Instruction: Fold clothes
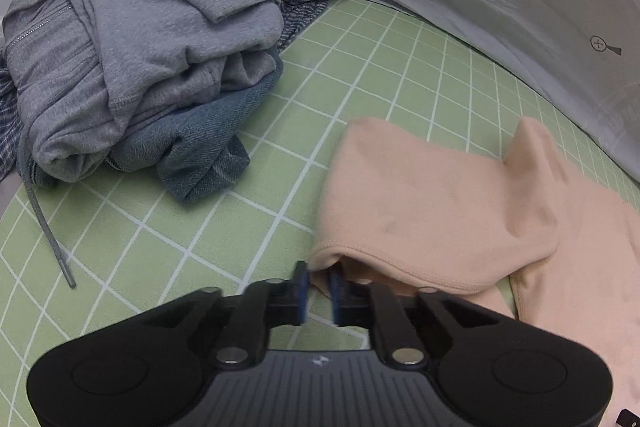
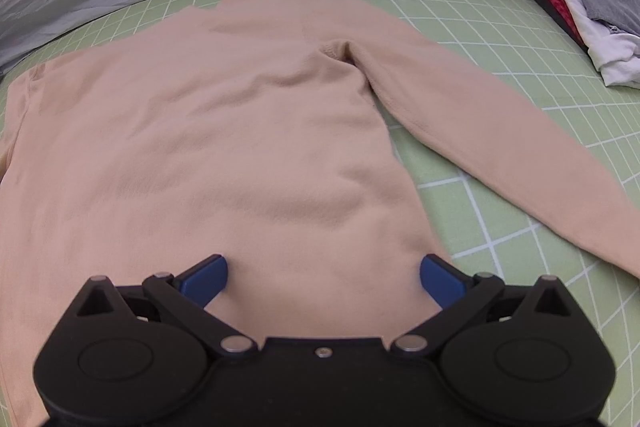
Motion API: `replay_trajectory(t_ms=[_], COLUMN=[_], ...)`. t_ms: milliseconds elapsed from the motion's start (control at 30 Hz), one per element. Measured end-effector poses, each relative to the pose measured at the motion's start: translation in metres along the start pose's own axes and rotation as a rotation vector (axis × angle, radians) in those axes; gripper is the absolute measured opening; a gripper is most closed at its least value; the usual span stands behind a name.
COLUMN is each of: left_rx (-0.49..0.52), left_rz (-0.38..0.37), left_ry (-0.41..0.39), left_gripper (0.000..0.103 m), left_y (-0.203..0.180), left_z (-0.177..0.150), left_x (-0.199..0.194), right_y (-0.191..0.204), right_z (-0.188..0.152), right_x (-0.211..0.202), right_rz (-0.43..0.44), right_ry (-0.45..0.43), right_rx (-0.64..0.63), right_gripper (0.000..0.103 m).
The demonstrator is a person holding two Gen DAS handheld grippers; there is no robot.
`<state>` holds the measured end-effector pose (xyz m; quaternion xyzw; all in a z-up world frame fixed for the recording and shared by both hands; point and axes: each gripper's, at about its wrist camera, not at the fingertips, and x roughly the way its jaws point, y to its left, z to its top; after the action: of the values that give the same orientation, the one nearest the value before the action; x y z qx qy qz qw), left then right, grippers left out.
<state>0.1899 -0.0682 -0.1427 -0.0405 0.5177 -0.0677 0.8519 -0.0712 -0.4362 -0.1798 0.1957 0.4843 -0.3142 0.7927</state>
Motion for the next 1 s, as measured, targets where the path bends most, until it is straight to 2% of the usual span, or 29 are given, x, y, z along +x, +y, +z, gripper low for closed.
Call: replay_trajectory(t_ms=[133, 267, 400, 567, 667, 767, 800, 867, 900, 1000], left_rx=[-0.058, -0.032, 0.019, 0.152, 0.226, 0.244, 0.237, 0.213, 0.203, 0.193], left_rz=[-0.003, 0.025, -0.017, -0.109, -0.189, -0.253, -0.251, -0.262, -0.269, -0.291], left_ry=[-0.076, -0.180, -0.270, -0.323, -0.268, -0.134, -0.075, 0.056, 0.090, 0.075], left_gripper=[0.004, 0.003, 0.003, 0.003, 0.003, 0.004, 0.009, 0.010, 0.012, 0.029], left_y=[0.009, 0.014, 0.006, -0.037, -0.069, -0.092, -0.095, -0.094, -0.091, -0.079], left_z=[0.005, 0.014, 0.021, 0.017, 0.006, -0.010, -0.015, -0.023, -0.026, -0.028], left_x=[-0.015, -0.047, -0.080, -0.095, -0.082, -0.051, -0.039, -0.016, -0.011, -0.021], right_y=[-0.002, -0.002, -0.003, -0.002, -0.001, 0.000, 0.001, 0.002, 0.002, 0.002], right_z=[0.002, 0.000, -0.004, -0.007, -0.008, -0.008, -0.008, -0.008, -0.008, -0.009], right_x=[0.001, 0.001, 0.000, -0.002, -0.002, -0.002, -0.003, -0.003, -0.003, -0.004], right_rz=[0.010, 0.012, 0.014, 0.014, 0.014, 0.014, 0.014, 0.014, 0.014, 0.015], right_ry=[0.004, -0.010, -0.032, -0.042, -0.047, -0.050, -0.051, -0.053, -0.054, -0.061], right_rx=[-0.016, -0.020, -0.023, -0.025, -0.027, -0.026, -0.027, -0.027, -0.027, -0.027], right_gripper=[0.103, 0.103, 0.103, 0.103, 0.103, 0.103, 0.103, 0.103, 0.103, 0.103])
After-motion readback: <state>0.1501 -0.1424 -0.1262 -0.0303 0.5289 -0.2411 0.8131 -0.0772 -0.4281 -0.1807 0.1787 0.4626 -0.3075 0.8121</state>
